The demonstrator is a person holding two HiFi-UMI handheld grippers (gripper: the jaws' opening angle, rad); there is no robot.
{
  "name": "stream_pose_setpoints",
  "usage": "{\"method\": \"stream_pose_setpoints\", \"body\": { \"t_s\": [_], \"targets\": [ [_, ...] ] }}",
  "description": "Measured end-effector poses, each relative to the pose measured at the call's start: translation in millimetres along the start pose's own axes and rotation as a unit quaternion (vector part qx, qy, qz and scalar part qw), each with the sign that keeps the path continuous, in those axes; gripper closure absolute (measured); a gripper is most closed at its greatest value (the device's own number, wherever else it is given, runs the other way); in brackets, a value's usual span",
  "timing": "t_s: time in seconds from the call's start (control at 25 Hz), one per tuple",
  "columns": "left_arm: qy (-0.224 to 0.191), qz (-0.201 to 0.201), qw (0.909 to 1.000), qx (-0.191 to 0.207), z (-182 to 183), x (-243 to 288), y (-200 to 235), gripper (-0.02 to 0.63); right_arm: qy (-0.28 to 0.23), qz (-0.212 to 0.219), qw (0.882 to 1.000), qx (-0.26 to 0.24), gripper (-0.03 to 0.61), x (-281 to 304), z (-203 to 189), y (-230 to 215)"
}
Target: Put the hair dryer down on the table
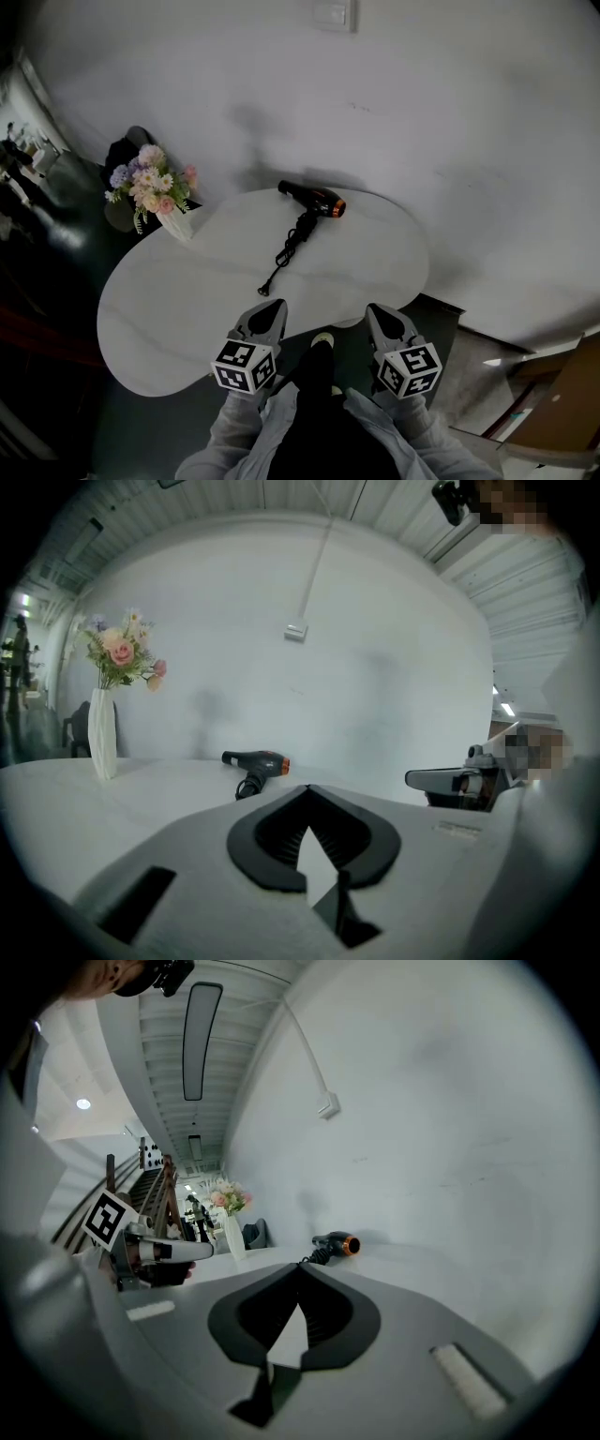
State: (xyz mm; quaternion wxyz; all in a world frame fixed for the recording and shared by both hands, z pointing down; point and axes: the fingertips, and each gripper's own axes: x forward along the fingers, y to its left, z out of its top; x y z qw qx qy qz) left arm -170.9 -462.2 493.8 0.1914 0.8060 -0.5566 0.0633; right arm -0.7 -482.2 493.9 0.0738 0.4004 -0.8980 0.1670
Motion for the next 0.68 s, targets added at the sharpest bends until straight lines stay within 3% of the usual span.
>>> {"method": "stream_pose_setpoints", "body": {
  "t_s": [0.68],
  "targets": [
    [0.011, -0.007, 0.9999, -0.001, -13, 0, -15, 0.614, 0.005, -0.002, 1.000, -0.001, 0.569, -15, -6, 3]
  ]
}}
